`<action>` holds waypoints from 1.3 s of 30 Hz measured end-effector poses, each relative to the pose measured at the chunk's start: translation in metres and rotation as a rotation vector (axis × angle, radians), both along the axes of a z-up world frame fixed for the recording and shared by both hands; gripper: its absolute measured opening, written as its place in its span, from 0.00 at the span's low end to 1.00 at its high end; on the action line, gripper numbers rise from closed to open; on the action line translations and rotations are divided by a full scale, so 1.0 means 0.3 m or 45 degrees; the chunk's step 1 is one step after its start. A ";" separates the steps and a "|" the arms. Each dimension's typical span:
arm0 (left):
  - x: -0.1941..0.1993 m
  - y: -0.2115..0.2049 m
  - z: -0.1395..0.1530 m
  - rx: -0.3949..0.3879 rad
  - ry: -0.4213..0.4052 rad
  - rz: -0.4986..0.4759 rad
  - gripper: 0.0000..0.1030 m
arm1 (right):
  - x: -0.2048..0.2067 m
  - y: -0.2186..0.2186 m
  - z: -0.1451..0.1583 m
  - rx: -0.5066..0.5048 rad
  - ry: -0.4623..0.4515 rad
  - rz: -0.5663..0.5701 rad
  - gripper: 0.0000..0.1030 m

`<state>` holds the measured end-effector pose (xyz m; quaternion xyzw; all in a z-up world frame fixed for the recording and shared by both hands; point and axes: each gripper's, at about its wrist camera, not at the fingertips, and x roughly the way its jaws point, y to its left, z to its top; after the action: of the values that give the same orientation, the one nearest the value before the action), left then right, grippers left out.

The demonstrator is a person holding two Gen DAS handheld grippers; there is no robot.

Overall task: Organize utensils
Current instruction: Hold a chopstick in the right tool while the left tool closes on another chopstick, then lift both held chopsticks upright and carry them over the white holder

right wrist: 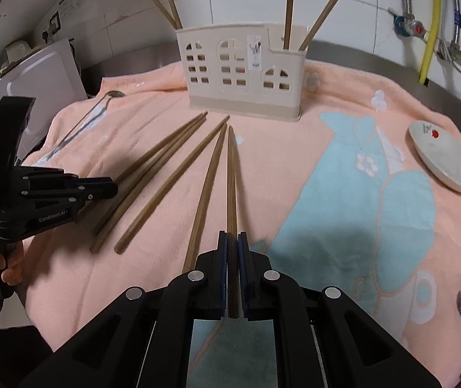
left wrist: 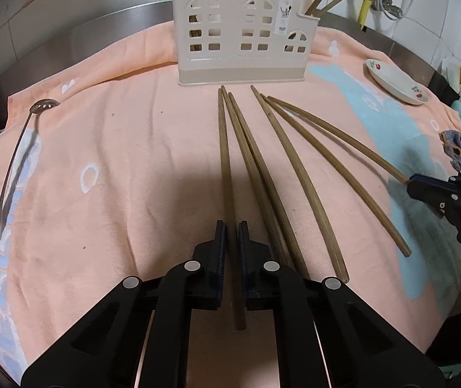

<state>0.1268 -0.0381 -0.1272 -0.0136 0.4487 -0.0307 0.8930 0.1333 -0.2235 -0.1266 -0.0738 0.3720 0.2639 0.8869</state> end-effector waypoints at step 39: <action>0.161 0.025 0.522 0.012 -0.344 -0.186 0.06 | 0.214 0.039 0.739 0.083 -0.379 0.080 0.06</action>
<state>0.1750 -0.0305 0.0294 0.0274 0.3244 -0.0949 0.9408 0.1976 -0.2118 0.0949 -0.0949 0.2253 0.2897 0.9254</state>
